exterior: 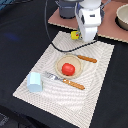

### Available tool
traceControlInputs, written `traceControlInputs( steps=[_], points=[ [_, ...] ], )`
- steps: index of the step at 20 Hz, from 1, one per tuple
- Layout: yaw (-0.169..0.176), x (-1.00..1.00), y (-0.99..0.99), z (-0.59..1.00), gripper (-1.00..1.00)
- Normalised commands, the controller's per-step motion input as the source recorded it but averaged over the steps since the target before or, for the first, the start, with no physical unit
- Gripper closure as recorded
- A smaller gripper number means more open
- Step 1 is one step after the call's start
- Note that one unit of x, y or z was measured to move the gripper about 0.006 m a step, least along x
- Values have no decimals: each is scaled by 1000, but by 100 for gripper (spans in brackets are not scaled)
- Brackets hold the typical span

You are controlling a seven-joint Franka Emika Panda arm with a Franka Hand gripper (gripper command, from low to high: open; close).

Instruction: Interact with the objects in diverse but meaningful ways.

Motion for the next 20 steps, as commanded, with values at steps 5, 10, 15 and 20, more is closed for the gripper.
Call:
traceControlInputs(
  steps=[5, 10, 15, 20],
  points=[
    [-3, -17, 0, 73, -100],
    [-1, 0, 105, 567, -100],
    [-23, 2, -17, 828, -100],
    [-35, 129, -406, 508, -100]
  ],
)
